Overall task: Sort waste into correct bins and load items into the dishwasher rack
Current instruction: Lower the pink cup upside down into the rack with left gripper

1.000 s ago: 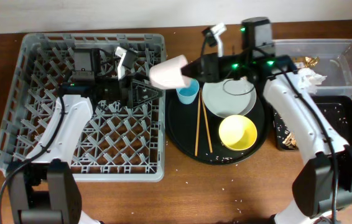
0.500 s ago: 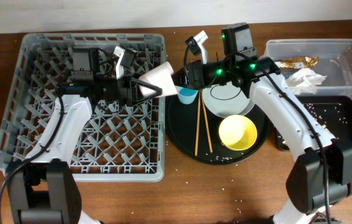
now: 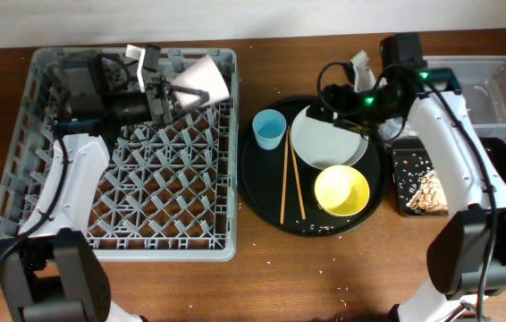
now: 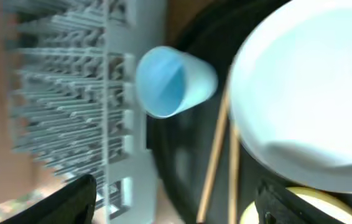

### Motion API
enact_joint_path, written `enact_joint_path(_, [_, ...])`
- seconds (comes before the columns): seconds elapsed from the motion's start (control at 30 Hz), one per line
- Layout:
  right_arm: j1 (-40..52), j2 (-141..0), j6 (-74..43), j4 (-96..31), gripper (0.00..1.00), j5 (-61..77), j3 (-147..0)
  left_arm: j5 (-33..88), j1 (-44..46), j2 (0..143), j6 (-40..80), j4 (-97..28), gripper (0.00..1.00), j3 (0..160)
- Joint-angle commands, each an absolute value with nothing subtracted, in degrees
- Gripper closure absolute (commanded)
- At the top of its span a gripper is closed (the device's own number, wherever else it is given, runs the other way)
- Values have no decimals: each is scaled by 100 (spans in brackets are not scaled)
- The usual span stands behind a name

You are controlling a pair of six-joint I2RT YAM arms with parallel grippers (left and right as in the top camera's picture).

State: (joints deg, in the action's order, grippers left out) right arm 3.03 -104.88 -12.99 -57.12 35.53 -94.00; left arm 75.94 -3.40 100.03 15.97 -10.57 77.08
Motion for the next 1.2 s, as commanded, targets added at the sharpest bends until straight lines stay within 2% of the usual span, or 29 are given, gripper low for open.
enact_joint_path(0.0, [296, -10420, -945, -6077, 17, 2506, -9885, 5553, -338, 9994, 1144, -2526, 59, 8547])
enact_joint_path(0.03, [298, -10418, -945, -6114, 12, 2408, -9920, 4851, -303, 9994, 779, -3487, 61, 8949])
enact_joint_path(0.07, [296, -10418, -945, -6134, 0, 2327, -9922, 4058, -224, 9994, 471, -4445, 62, 9376])
enact_joint_path(0.17, [296, -10418, -943, -6160, 1, 2307, -9920, 1789, 318, 9994, 34, -6853, 62, 10388])
enact_joint_path(0.3, [296, -10420, -939, -6254, 1, 2307, -9920, 1020, 1116, 10145, 62, -8394, 62, 10403])
enact_joint_path(0.43, [296, -10420, -768, -6326, 0, 2305, -9918, 904, 1452, 10422, 193, -9365, 62, 10390])
enact_joint_path(0.53, [298, -10420, -770, -6348, 3, 2305, -9918, 768, 1492, 10457, 342, -9426, 62, 10175])
enact_joint_path(0.77, [298, -10420, -773, -6351, 5, 2307, -9918, 1052, 1772, 10457, 344, -8173, 62, 8910])
enact_joint_path(0.97, [298, -10425, -773, -6348, 5, 2309, -9918, 950, 1865, 10457, 412, -7948, 62, 8377])
enact_joint_path(1.03, [318, -10429, -773, -6348, 5, 2309, -9918, 895, 1863, 10457, 454, -7841, 47, 8311])
enact_joint_path(1.07, [344, -10429, -773, -6348, 5, 2307, -9918, 895, 1863, 10457, 449, -7815, 47, 8313])
enact_joint_path(1.1, [355, -10429, -773, -6348, 5, 2307, -9918, 893, 1863, 10457, 449, -7824, 48, 8313])
enact_joint_path(1.13, [405, -10431, -773, -6342, 5, 2305, -9918, 847, 1859, 10457, 449, -7878, 56, 8318])
enact_joint_path(1.17, [429, -10431, -773, -6329, 5, 2305, -9918, 799, 1859, 10457, 449, -8001, 57, 8350])
